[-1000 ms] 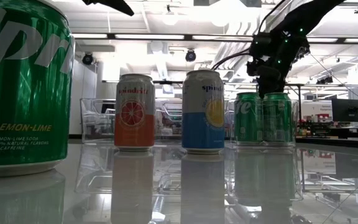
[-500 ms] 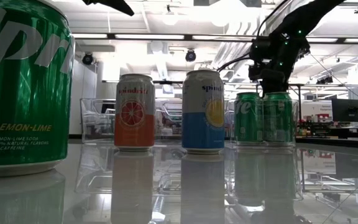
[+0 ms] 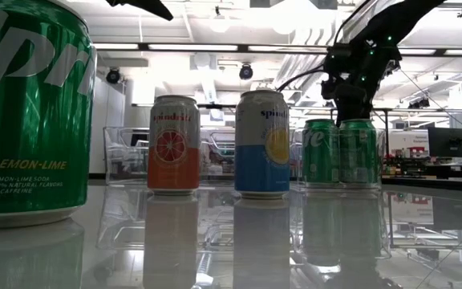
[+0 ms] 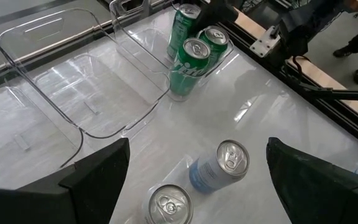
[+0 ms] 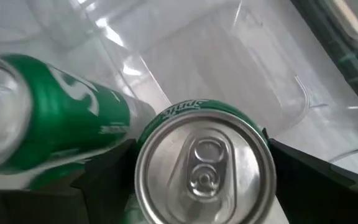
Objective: Sort soda cans
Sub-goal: Put green soda can into the right transparent bin
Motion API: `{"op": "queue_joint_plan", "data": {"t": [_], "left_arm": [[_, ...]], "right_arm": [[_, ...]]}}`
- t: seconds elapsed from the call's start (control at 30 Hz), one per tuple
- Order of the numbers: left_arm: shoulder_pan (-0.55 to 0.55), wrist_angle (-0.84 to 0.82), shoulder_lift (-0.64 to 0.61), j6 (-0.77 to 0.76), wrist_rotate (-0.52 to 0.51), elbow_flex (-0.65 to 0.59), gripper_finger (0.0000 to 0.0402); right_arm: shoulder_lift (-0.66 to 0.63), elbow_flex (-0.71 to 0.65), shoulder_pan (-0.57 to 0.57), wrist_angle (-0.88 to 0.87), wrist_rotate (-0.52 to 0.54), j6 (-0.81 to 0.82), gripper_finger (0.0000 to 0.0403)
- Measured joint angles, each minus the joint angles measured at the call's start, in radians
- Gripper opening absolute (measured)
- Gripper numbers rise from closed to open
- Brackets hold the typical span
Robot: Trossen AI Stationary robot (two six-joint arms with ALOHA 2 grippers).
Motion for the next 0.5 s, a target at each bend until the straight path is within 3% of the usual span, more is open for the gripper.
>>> {"op": "queue_joint_plan", "data": {"t": [0.33,0.5], "left_arm": [[0.000,0.000,0.000,0.000,0.000,0.000,0.0353],[0.000,0.000,0.000,-0.016,0.001,0.000,0.0353]], "right_arm": [[-0.069,0.000,0.001,-0.014,0.008,0.014,0.0330],[-0.156,0.000,0.000,0.008,0.075,0.029,0.0330]]}}
